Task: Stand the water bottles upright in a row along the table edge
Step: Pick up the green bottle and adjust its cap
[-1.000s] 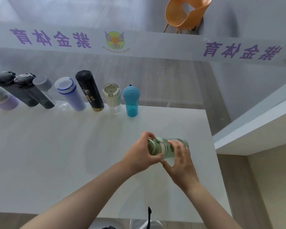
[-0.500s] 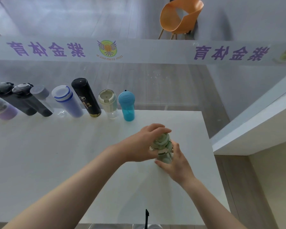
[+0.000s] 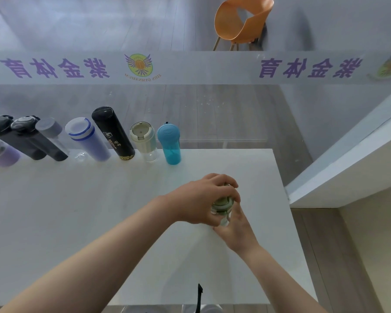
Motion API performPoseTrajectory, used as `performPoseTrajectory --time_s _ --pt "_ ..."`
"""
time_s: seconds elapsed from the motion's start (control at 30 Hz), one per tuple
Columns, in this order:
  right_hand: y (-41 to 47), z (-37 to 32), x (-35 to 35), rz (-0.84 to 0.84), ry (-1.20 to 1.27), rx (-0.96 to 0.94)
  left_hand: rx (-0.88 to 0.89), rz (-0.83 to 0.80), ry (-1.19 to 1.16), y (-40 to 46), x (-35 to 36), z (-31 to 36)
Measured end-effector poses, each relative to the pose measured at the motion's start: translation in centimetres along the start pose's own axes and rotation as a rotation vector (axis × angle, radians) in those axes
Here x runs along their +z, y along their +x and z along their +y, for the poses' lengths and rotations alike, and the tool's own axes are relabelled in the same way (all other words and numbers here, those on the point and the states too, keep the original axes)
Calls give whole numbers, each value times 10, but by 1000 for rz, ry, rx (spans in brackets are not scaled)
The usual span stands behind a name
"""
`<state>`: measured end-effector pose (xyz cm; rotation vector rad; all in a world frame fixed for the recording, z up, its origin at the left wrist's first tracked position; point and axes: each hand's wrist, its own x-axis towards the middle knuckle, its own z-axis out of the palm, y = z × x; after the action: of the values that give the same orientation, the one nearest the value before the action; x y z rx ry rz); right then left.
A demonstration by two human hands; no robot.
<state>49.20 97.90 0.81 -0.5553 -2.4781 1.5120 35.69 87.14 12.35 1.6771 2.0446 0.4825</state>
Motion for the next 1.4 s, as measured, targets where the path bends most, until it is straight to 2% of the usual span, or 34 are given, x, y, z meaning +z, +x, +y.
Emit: performPoseTrajectory --time_s 0.2,0.33,0.4,0.57,0.73,1.07,1.3,1.4 --pt "12 8 11 80 52 37 -72 75 -173 -2 2 -20" --pt "36 13 13 109 46 61 -285 125 -244 -16 11 -49" --pt "52 15 14 105 23 63 -419 120 -199 -26 22 -69" --pt "94 18 14 66 34 68 -688 -73 -1 -64 68 -121" --pt "138 15 16 69 36 56 -930 -236 5 -98 112 -143" --pt "211 5 18 58 20 107 -931 -200 68 -109 133 -144" --pt "216 -1 18 52 -3 164 -936 -186 49 -109 131 -142" --pt "216 -4 12 28 -11 129 -950 -184 34 -108 129 -142"
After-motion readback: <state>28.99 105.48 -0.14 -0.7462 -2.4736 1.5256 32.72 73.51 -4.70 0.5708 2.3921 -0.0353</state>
